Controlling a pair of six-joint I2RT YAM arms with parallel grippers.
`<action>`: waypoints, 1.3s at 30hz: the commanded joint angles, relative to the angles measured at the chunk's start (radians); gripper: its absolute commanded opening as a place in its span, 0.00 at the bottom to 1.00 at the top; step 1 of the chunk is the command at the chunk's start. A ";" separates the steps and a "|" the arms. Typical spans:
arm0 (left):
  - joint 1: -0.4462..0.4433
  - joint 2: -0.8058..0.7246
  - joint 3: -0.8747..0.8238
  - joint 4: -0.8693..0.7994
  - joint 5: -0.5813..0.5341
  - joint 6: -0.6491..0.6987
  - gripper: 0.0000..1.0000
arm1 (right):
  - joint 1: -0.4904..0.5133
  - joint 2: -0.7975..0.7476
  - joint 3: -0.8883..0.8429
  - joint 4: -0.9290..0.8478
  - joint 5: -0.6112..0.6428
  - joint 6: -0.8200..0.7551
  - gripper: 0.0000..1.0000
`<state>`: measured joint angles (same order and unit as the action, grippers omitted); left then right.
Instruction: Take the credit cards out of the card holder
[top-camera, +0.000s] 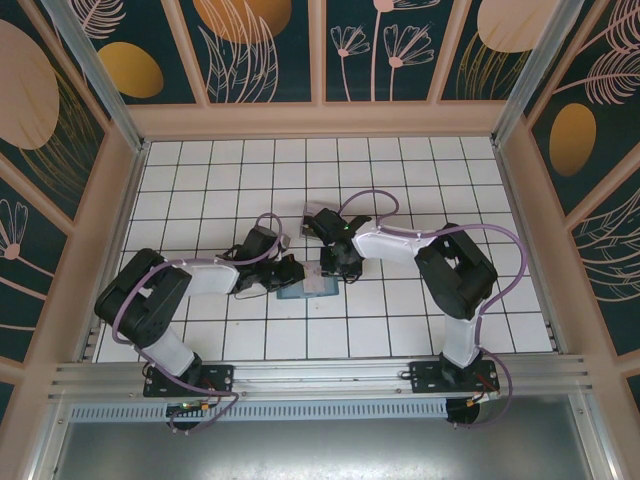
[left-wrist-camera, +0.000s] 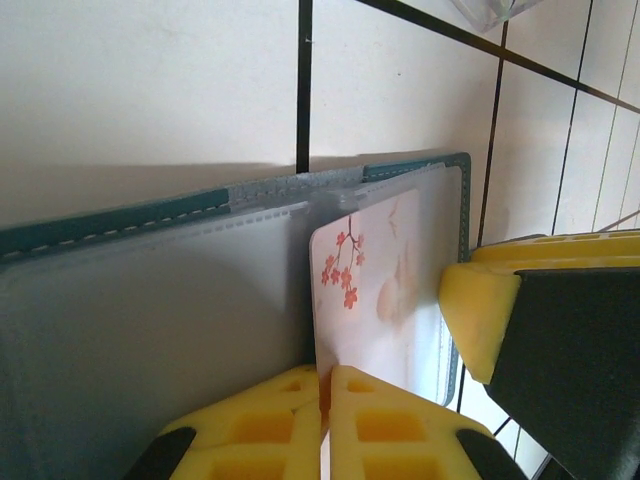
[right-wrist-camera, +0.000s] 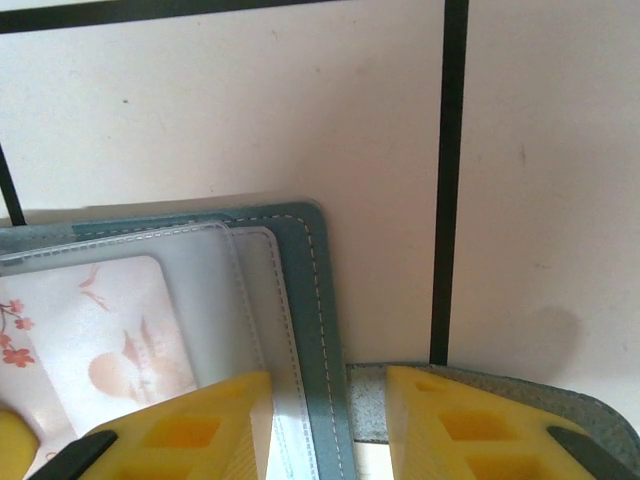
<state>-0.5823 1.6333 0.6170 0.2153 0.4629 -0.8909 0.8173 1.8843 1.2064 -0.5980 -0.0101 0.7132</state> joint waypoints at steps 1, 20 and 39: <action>0.010 -0.023 -0.020 -0.076 -0.036 0.029 0.09 | -0.004 0.077 -0.031 -0.071 0.076 0.008 0.35; 0.019 -0.218 0.060 -0.324 -0.169 0.106 0.08 | -0.004 0.055 -0.027 -0.064 0.066 0.010 0.33; 0.019 -0.223 0.417 -0.686 -0.186 0.680 0.02 | -0.046 -0.175 -0.043 -0.021 0.032 0.011 0.33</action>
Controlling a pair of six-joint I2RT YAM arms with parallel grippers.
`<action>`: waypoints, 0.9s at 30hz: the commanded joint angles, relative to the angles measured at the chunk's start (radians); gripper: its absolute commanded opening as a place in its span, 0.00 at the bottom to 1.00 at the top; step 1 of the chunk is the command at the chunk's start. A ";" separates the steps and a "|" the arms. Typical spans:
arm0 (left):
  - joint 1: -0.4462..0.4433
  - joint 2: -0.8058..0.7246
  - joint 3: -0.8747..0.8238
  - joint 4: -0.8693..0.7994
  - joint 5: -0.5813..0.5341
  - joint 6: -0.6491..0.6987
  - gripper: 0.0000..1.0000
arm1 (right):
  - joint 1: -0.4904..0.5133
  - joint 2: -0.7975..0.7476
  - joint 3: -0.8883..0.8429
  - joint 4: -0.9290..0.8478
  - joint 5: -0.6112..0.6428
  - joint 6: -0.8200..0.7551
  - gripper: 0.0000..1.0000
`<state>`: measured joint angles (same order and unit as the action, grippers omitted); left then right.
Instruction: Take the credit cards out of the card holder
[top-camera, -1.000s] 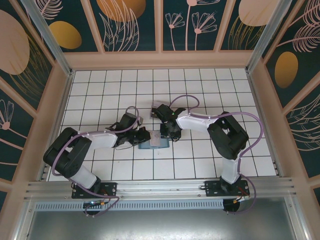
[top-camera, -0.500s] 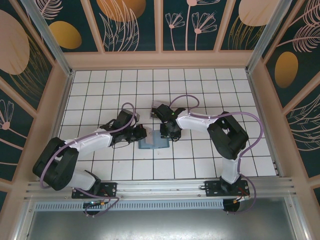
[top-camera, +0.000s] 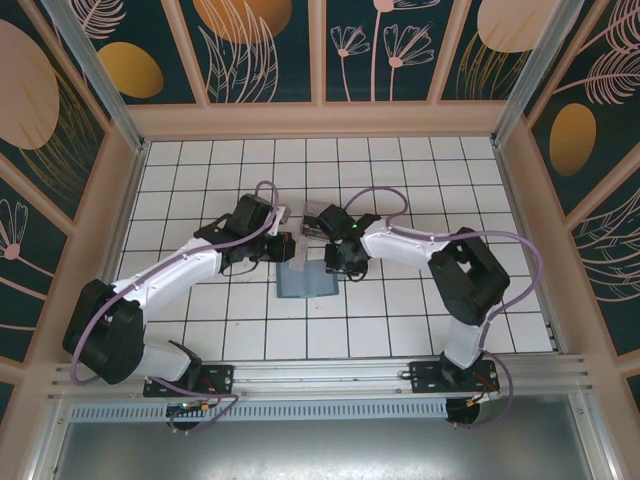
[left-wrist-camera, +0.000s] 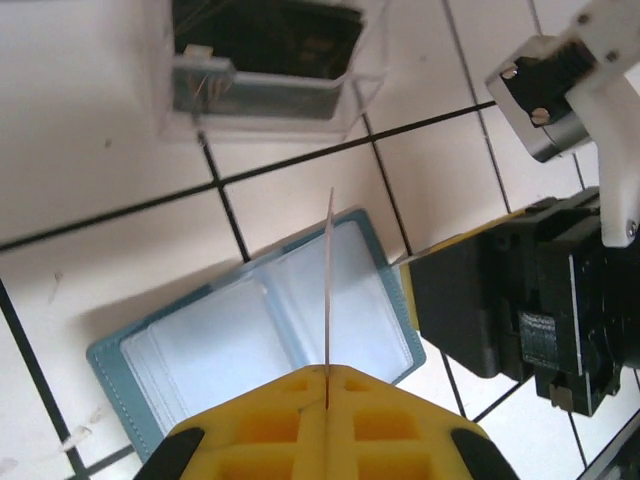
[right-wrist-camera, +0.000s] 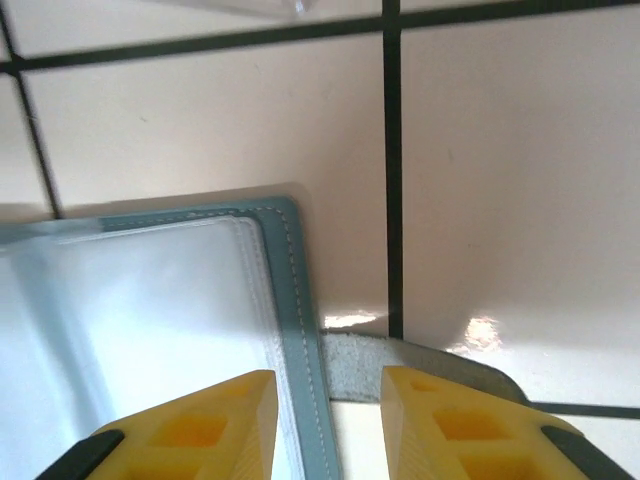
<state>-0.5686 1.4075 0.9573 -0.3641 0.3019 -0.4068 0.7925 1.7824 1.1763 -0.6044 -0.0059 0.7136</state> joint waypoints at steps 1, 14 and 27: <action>0.005 0.008 0.106 -0.128 -0.053 0.235 0.00 | -0.030 -0.091 -0.017 -0.011 0.026 0.007 0.33; 0.003 0.104 0.334 -0.226 -0.035 0.869 0.00 | -0.185 -0.274 -0.093 -0.031 0.045 -0.072 0.33; -0.097 0.300 0.596 -0.415 -0.198 1.404 0.00 | -0.223 -0.360 -0.169 -0.022 0.036 -0.064 0.32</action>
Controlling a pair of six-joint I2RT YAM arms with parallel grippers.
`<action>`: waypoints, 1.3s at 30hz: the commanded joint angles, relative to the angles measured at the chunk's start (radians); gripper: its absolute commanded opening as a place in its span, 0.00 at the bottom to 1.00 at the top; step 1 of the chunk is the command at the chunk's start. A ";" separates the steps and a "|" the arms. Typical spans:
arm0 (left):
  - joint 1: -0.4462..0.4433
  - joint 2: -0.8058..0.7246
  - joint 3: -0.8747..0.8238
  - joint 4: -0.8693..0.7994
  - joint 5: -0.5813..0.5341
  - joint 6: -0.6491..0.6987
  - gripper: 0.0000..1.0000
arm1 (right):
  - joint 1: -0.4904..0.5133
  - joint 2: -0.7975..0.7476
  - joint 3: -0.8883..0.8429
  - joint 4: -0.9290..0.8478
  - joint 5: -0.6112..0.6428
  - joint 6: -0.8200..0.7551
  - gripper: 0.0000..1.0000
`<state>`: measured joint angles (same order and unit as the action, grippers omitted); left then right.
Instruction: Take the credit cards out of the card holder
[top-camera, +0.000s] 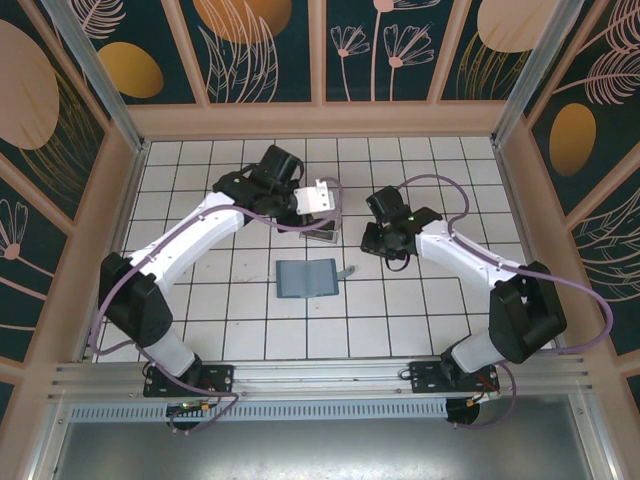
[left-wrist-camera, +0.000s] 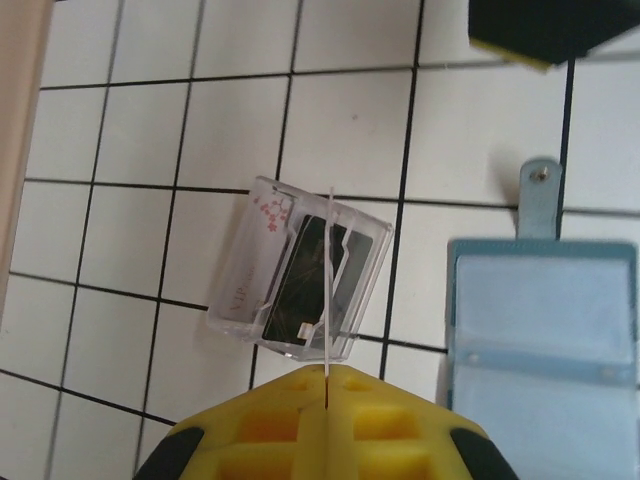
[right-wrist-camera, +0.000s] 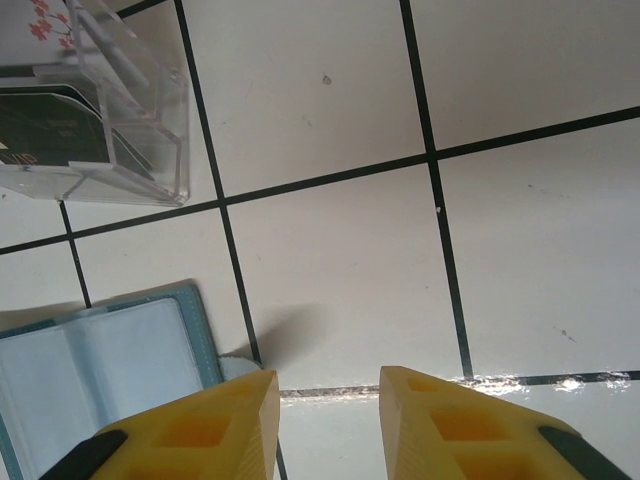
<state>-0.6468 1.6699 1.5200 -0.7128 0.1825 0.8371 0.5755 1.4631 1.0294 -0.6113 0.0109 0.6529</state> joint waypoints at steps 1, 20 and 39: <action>-0.018 0.074 0.050 -0.064 -0.091 0.180 0.00 | -0.008 -0.051 -0.030 -0.013 0.020 0.001 0.32; -0.018 0.418 0.402 -0.231 -0.152 0.313 0.00 | -0.022 -0.110 -0.141 0.026 0.008 0.035 0.32; -0.019 0.495 0.504 -0.241 -0.216 0.312 0.00 | -0.066 -0.116 -0.163 0.041 -0.025 0.028 0.32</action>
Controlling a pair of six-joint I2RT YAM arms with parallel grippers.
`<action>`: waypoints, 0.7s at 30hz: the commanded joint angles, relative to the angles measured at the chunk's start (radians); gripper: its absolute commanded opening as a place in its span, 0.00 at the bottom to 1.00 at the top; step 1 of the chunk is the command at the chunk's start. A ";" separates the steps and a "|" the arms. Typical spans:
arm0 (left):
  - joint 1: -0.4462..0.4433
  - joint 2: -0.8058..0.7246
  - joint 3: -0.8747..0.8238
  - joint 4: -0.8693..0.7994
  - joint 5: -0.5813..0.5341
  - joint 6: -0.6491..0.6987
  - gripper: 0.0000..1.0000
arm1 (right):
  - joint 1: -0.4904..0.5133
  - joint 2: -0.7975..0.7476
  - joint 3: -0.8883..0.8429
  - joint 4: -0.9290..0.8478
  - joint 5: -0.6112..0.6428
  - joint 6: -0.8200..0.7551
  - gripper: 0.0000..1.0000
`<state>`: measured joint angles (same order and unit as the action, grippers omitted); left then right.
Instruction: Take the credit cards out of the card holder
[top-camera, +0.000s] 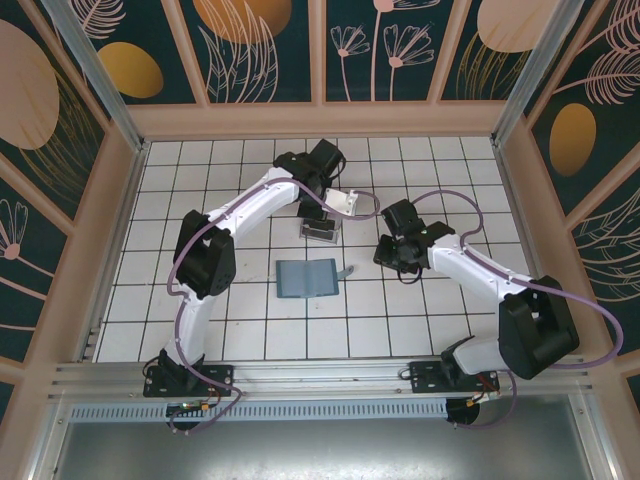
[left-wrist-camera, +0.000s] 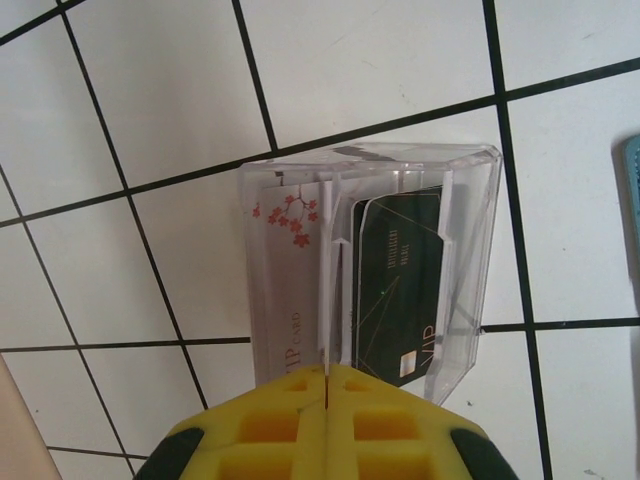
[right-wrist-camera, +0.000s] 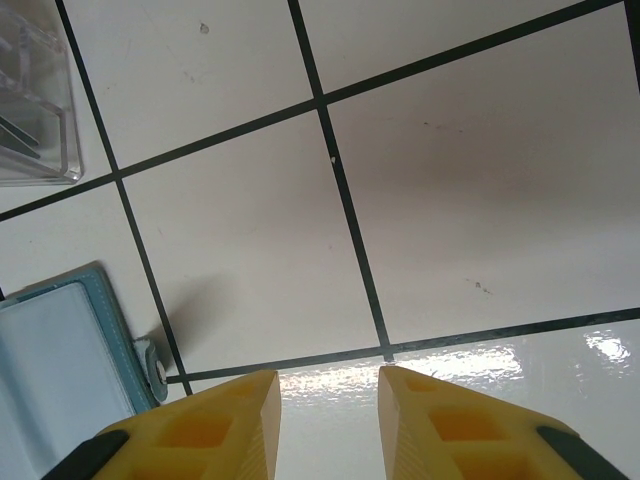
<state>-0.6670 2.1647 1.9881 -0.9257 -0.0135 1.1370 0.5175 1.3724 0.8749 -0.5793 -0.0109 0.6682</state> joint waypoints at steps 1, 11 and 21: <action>0.002 -0.004 0.036 -0.028 -0.025 0.012 0.00 | -0.010 -0.022 -0.010 0.008 -0.005 0.013 0.32; 0.002 0.000 0.034 -0.007 -0.034 0.031 0.00 | -0.011 -0.010 -0.011 0.026 -0.017 0.011 0.32; 0.002 0.060 0.031 0.011 -0.015 0.032 0.00 | -0.013 -0.010 -0.011 0.018 -0.014 0.005 0.32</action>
<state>-0.6670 2.1826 1.9957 -0.9138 -0.0387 1.1519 0.5156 1.3724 0.8738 -0.5652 -0.0273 0.6682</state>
